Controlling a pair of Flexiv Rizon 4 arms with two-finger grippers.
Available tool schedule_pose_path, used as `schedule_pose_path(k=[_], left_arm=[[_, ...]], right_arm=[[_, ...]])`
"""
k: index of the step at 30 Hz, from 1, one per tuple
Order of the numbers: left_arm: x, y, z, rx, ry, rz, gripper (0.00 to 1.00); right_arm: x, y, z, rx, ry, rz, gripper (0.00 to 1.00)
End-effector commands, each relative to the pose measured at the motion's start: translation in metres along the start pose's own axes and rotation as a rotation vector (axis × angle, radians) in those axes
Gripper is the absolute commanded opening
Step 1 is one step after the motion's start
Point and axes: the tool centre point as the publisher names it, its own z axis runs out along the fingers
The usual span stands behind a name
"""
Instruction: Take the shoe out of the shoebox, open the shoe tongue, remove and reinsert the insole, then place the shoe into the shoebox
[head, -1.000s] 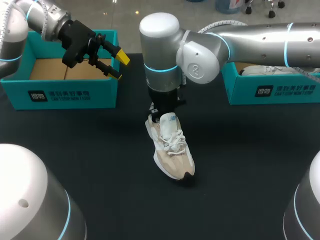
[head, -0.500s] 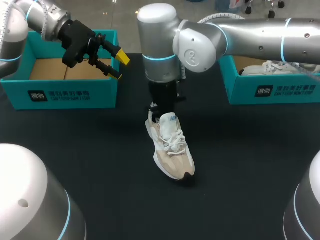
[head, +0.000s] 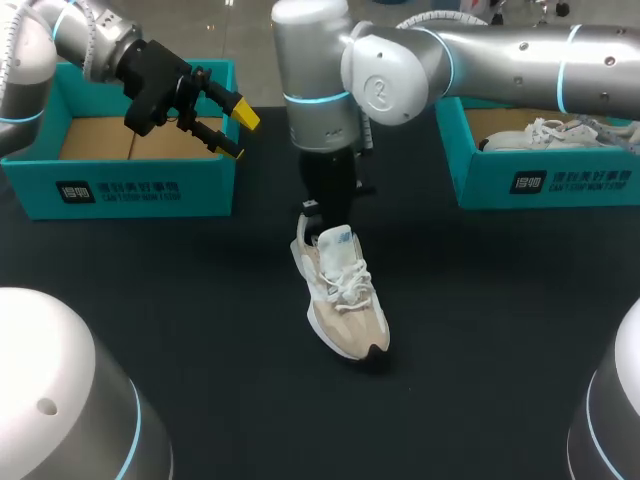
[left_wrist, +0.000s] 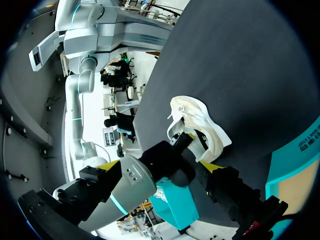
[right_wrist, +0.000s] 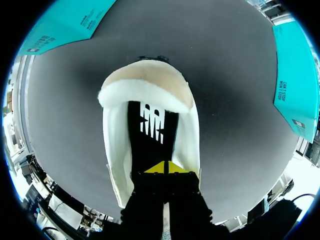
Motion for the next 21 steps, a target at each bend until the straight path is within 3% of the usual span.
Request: schedule_pose_path(k=[1, 2, 5, 7, 8, 21], left_arm=[[0.000, 0.000, 0.000, 0.001, 0.004, 0.001, 1.00], [0.000, 0.000, 0.000, 0.001, 0.004, 0.001, 1.00], [0.000, 0.000, 0.000, 0.001, 0.004, 0.001, 1.00], [0.000, 0.000, 0.000, 0.001, 0.004, 0.001, 1.00], [0.000, 0.000, 0.000, 0.001, 0.004, 0.001, 1.00], [0.000, 0.000, 0.000, 0.001, 0.004, 0.001, 1.00]], right_arm=[[0.006, 0.005, 0.001, 0.010, -0.014, -0.002, 0.25], [0.005, 0.005, 0.002, 0.012, -0.015, -0.003, 0.33], [0.005, 0.005, 0.002, 0.012, -0.016, -0.005, 0.44], [0.005, 0.005, 0.002, 0.011, -0.017, -0.006, 0.95], [0.005, 0.006, 0.002, 0.010, -0.017, -0.006, 1.00], [0.007, 0.000, -0.009, -0.016, -0.031, -0.001, 1.00]])
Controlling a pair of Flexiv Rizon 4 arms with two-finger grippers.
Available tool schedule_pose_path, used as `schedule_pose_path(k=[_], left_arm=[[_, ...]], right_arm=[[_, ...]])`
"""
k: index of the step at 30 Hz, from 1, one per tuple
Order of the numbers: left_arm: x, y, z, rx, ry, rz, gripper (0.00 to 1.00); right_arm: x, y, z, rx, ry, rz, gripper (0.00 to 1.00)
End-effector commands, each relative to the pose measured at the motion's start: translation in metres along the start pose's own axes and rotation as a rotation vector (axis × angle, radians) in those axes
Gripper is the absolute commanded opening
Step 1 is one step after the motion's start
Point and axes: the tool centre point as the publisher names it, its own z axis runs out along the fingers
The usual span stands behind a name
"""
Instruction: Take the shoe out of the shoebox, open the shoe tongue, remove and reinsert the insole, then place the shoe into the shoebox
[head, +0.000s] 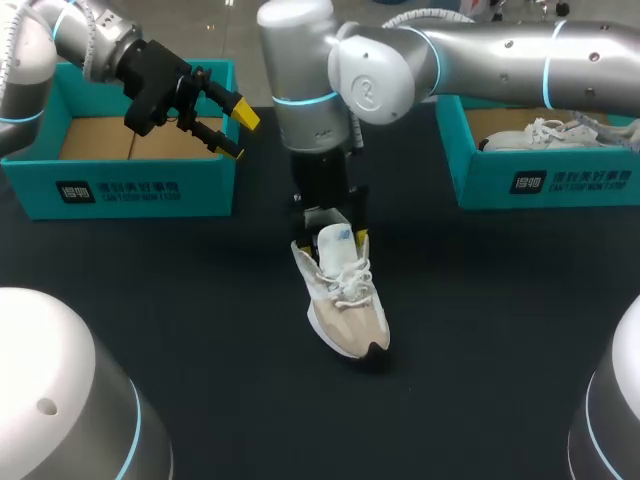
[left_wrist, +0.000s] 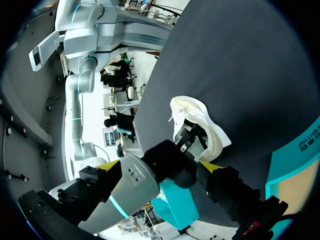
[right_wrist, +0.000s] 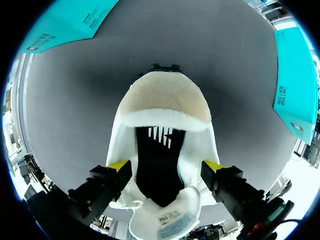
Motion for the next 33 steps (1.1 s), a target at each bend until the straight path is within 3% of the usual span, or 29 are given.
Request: schedule_pose_path(k=[1, 33], left_arm=[[0.000, 0.000, 0.000, 0.001, 0.004, 0.001, 1.00], [0.000, 0.000, 0.000, 0.001, 0.004, 0.001, 1.00]], right_arm=[[-0.001, -0.006, -0.008, -0.013, -0.011, 0.005, 1.00], [-0.002, -0.018, -0.029, -0.015, -0.033, 0.030, 1.00]])
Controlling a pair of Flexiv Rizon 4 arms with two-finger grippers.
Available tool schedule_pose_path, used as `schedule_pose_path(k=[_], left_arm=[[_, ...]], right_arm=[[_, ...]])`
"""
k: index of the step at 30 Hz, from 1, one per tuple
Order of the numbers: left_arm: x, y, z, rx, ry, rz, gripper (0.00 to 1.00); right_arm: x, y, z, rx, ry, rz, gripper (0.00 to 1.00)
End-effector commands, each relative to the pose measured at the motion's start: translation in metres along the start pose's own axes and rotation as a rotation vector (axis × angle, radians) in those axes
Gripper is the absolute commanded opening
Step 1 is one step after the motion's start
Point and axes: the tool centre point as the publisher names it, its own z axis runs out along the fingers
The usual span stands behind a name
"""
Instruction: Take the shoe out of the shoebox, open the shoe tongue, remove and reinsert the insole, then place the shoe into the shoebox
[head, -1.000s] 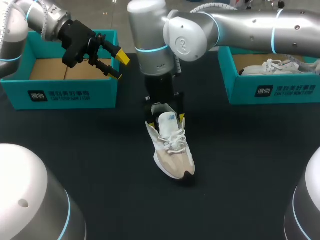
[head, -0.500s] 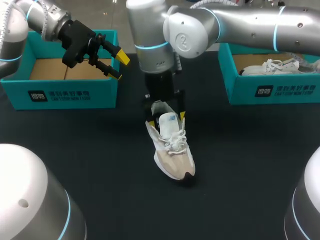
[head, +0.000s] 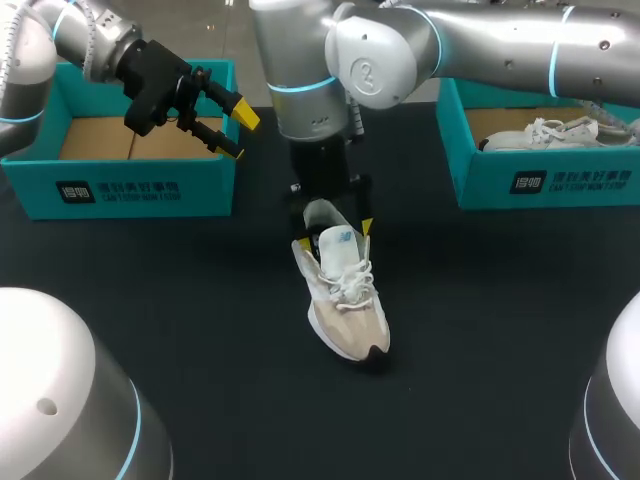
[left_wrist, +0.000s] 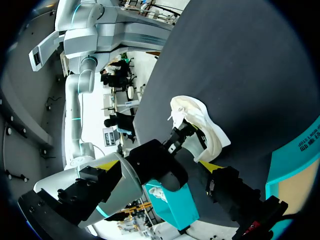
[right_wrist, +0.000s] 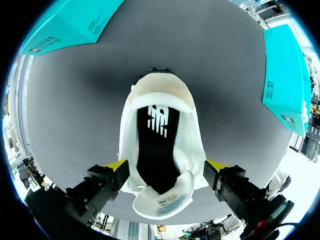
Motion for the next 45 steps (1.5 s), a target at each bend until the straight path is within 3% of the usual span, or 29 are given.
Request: schedule_pose_path(k=[1, 25, 45], left_arm=[[0.000, 0.000, 0.000, 0.001, 0.004, 0.001, 1.00], [0.000, 0.000, 0.000, 0.001, 0.004, 0.001, 1.00], [0.000, 0.000, 0.000, 0.001, 0.004, 0.001, 1.00]], right_arm=[[-0.001, -0.004, -0.004, -0.007, -0.005, 0.006, 1.00], [0.005, -0.032, -0.030, -0.042, -0.026, 0.031, 1.00], [0.011, -0.099, -0.051, -0.115, -0.004, 0.023, 1.00]])
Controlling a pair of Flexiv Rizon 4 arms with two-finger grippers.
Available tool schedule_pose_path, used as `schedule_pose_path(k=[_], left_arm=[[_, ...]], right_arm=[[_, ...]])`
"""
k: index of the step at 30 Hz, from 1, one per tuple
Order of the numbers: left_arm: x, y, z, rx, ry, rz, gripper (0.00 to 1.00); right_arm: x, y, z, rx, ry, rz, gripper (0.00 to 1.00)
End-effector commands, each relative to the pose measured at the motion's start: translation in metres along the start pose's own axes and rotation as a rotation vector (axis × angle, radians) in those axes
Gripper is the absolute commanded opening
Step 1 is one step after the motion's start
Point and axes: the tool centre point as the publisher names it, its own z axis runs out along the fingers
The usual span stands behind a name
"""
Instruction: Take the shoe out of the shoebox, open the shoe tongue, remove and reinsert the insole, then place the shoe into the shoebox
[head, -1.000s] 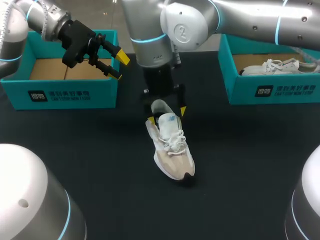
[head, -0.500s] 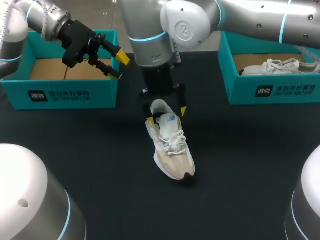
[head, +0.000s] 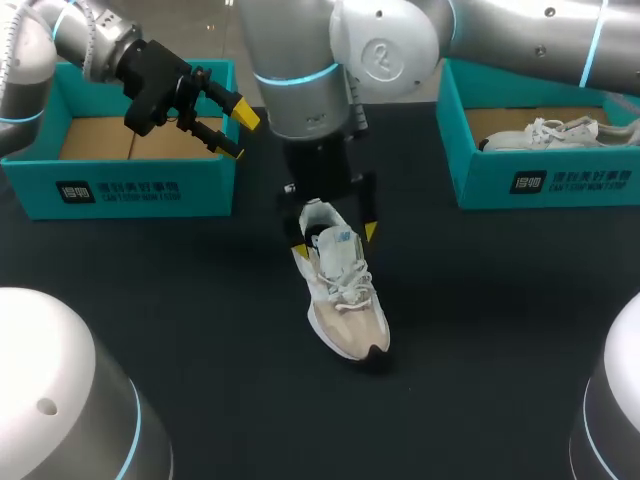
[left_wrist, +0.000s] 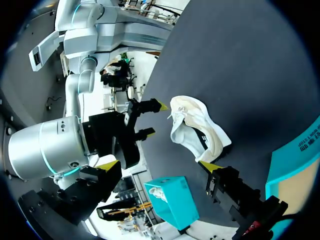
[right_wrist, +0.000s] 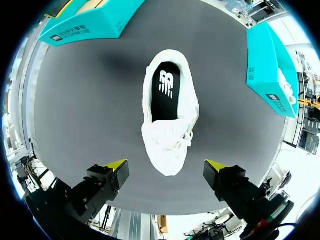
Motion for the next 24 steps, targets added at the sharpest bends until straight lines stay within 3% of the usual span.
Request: schedule_pose_path(k=[1, 6, 7, 9, 10, 12, 20, 24], left_arm=[[0.000, 0.000, 0.000, 0.001, 0.004, 0.001, 1.00], [0.000, 0.000, 0.000, 0.001, 0.004, 0.001, 1.00], [0.000, 0.000, 0.000, 0.001, 0.004, 0.001, 1.00], [0.000, 0.000, 0.000, 0.001, 0.004, 0.001, 1.00], [0.000, 0.000, 0.000, 0.001, 0.004, 0.001, 1.00], [0.000, 0.000, 0.000, 0.001, 0.004, 0.001, 1.00], [0.000, 0.000, 0.000, 0.001, 0.004, 0.001, 1.00], [0.000, 0.000, 0.000, 0.001, 0.004, 0.001, 1.00]], right_arm=[[-0.007, -0.017, -0.001, -0.054, 0.015, 0.009, 1.00], [-0.007, -0.025, -0.002, -0.085, 0.043, 0.004, 1.00], [-0.007, -0.026, -0.002, -0.086, 0.044, 0.004, 0.95], [-0.007, -0.027, 0.000, -0.096, 0.049, 0.007, 0.46], [-0.007, -0.028, 0.001, -0.100, 0.056, 0.005, 0.39], [-0.007, -0.029, 0.002, -0.131, 0.067, 0.003, 0.02], [-0.010, -0.032, 0.008, -0.196, 0.097, -0.008, 0.00], [-0.010, -0.029, 0.010, -0.268, 0.098, -0.029, 0.00]])
